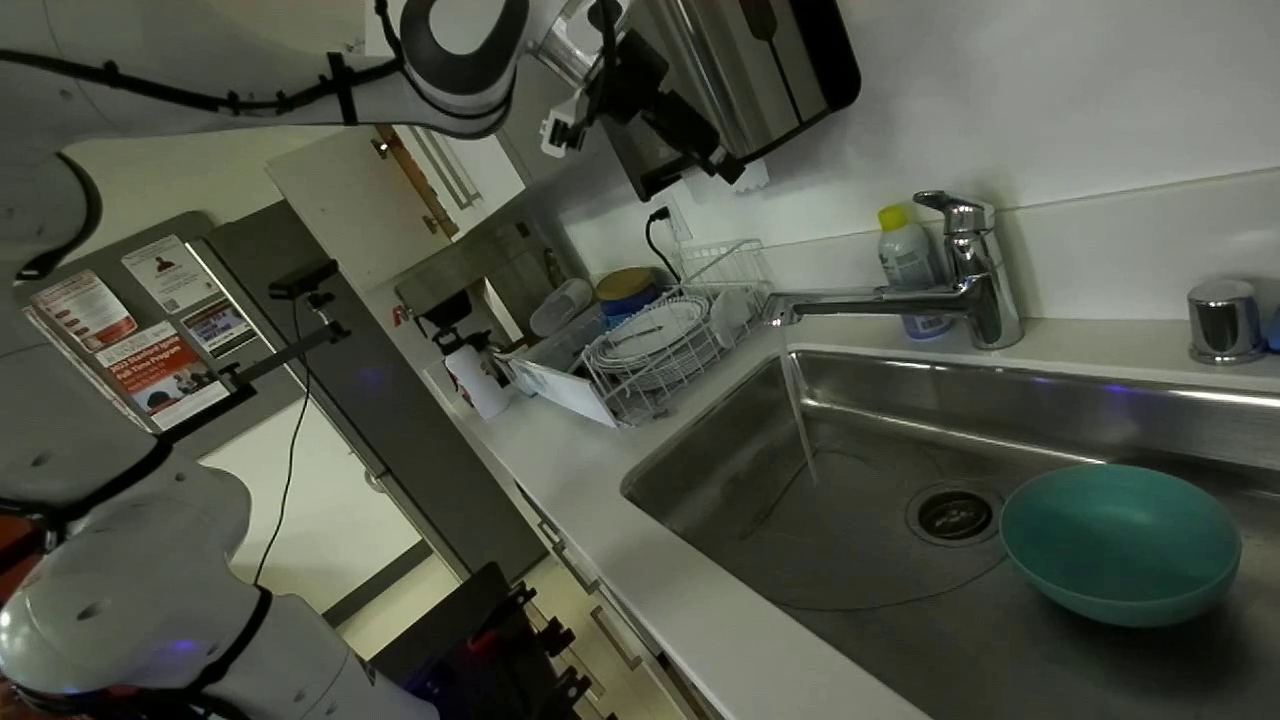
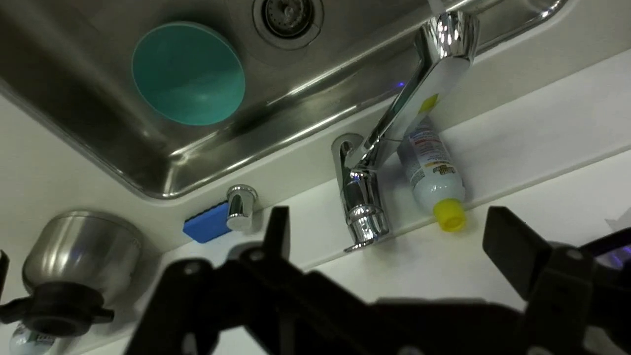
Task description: Close the tap, put the bowl to the dish rack, and open the sink plug
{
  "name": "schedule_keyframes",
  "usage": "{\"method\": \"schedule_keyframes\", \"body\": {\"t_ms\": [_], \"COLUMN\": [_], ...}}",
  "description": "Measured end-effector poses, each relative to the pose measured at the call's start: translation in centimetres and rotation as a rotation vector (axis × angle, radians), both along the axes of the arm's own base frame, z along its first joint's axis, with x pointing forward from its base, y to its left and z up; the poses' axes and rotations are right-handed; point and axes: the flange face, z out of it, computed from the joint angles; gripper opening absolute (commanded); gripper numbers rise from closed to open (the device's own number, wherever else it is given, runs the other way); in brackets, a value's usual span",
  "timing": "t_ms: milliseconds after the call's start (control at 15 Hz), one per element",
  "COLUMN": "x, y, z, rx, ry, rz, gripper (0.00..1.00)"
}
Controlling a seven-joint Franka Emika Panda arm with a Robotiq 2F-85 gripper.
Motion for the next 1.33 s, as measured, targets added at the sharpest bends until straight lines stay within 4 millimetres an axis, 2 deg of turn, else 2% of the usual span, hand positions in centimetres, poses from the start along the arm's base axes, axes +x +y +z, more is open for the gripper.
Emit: {"method": "schedule_keyframes", "body": {"t_ms": [200, 467, 533, 667, 1200, 1333], "x": [1.9, 5.0, 5.8, 7.4, 12.1, 12.9], "y": [-1.1, -2.8, -3.2, -3.8, -5.1, -5.5], "z": [0.9, 0.9, 0.7, 0.1, -2.8, -3.6], "rx": [-0.061, -0.127, -0.138, -0.149, -0.139, -0.128], "ry": [-0.009, -0.008, -0.008, -0.007, -0.022, -0.024], "rz": [0.092, 0.202, 0.223, 0.25, 0.238, 0.233], "gripper": [1.0, 1.0, 0.75, 0.66, 0.03, 0.0]}}
